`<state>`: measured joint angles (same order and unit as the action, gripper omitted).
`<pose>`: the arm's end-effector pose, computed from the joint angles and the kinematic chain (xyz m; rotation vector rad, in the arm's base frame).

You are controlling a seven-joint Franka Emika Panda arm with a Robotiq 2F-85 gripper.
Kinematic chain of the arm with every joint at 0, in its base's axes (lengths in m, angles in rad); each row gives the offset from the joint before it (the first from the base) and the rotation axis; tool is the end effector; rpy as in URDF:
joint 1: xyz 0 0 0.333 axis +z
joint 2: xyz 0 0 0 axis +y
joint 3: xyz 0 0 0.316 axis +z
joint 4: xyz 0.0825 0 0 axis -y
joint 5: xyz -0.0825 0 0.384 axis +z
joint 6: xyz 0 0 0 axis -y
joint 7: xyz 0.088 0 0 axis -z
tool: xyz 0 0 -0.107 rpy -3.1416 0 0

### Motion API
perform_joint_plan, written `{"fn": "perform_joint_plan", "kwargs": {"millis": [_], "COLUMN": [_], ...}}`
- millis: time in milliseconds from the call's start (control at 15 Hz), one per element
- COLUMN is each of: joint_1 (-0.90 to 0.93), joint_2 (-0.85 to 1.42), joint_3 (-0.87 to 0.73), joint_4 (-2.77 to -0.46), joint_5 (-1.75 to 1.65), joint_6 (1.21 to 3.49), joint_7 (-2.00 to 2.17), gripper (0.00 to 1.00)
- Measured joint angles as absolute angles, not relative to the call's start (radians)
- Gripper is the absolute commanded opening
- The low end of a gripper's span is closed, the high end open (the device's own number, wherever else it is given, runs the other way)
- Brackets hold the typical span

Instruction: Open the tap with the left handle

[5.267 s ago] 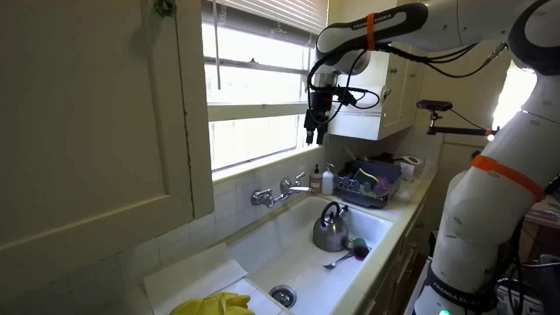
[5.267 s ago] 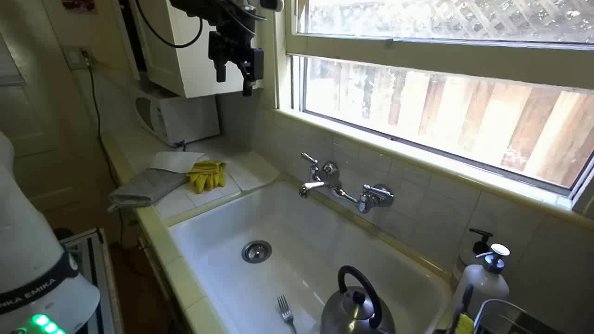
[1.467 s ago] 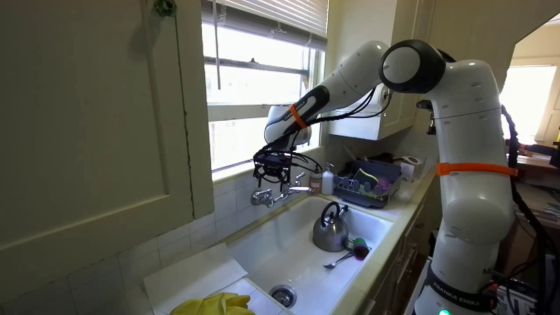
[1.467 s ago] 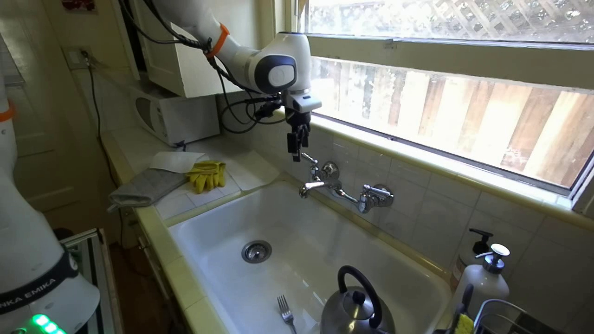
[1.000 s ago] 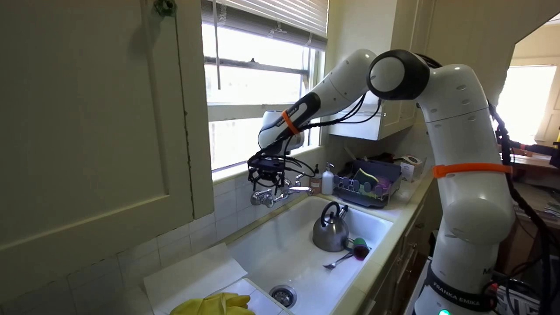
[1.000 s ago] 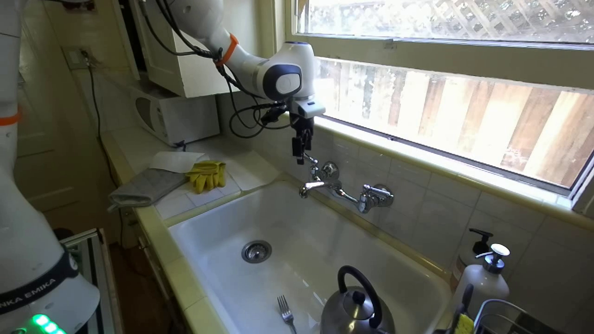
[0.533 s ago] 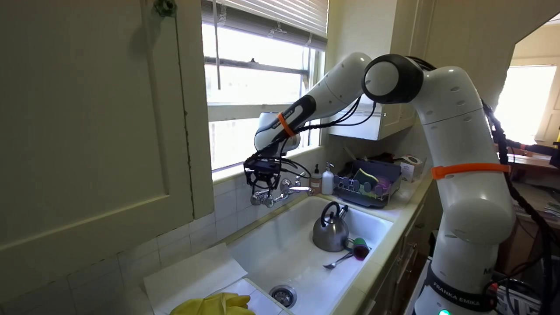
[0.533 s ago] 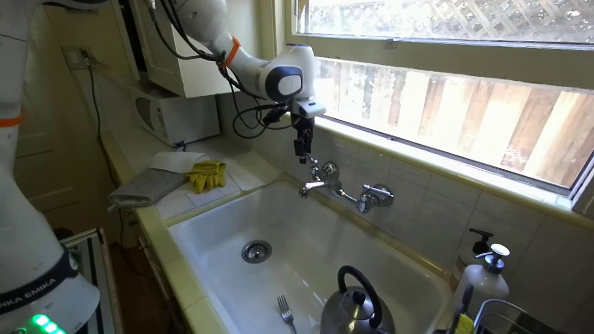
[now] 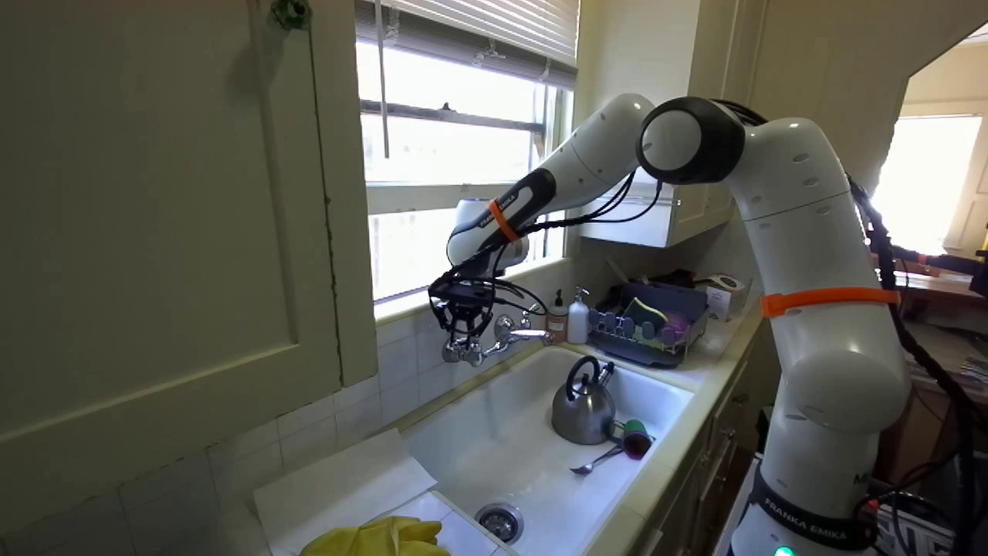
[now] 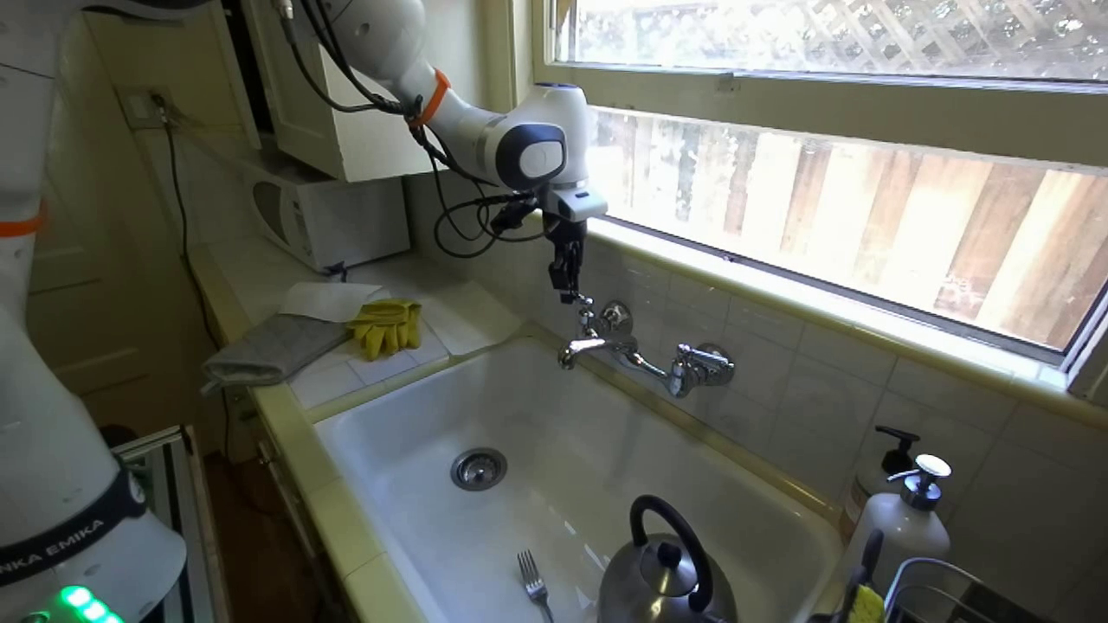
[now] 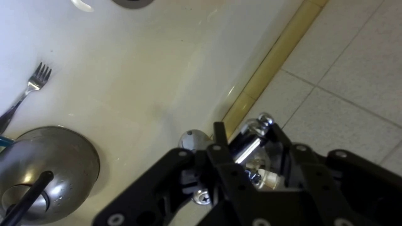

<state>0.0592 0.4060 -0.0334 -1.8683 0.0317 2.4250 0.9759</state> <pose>0.6496 0.0184 0.3128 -2.7031 1.4223 -0.1956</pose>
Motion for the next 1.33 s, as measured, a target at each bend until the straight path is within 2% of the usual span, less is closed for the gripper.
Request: {"fn": "perform_joint_plan", "kwargs": {"millis": [1333], "joint_1": [0.058], "joint_2": [0.375], "joint_3": [-0.034], "joint_4": [-1.912], "joint_5": [0.034], "joint_6": [2.423], "joint_7": [0.744], "gripper": [0.11]}}
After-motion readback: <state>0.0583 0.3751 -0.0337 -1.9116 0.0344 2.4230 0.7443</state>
